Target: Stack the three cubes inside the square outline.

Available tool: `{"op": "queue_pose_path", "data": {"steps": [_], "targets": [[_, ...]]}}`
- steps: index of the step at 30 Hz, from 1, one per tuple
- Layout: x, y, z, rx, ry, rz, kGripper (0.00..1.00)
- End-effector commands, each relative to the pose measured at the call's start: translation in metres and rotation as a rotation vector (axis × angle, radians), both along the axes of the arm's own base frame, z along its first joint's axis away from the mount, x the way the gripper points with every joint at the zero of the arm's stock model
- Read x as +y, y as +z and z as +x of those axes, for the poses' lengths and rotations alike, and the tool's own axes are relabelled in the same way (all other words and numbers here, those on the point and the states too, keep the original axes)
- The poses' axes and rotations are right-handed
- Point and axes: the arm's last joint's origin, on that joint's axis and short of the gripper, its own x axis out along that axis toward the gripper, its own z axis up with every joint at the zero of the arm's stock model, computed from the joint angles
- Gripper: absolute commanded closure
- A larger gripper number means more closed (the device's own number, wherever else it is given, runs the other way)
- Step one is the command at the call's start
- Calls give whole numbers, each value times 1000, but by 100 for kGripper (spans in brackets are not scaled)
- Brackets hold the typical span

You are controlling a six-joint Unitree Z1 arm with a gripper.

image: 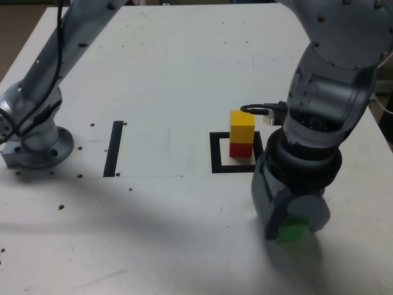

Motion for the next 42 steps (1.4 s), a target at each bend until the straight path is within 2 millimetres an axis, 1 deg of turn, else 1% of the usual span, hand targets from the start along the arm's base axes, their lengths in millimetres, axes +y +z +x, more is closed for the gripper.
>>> {"op": "queue_pose_path", "data": {"steps": [1,5,9,15,16,21,24,26,29,34,42], "targets": [[0,2,-1,-2,0,5,100],[2,7,-4,-10,-2,8,100],[5,21,-10,-18,-9,8,100],[18,57,-29,-26,-50,37,100],[21,66,-34,-29,-61,42,100],[38,98,-51,-49,-111,45,100],[50,113,-58,-57,-157,39,100],[57,120,-61,-57,-187,36,100],[67,123,-63,-45,-215,34,100],[85,115,-62,4,-228,38,100],[123,113,-57,48,-198,59,100]]}}
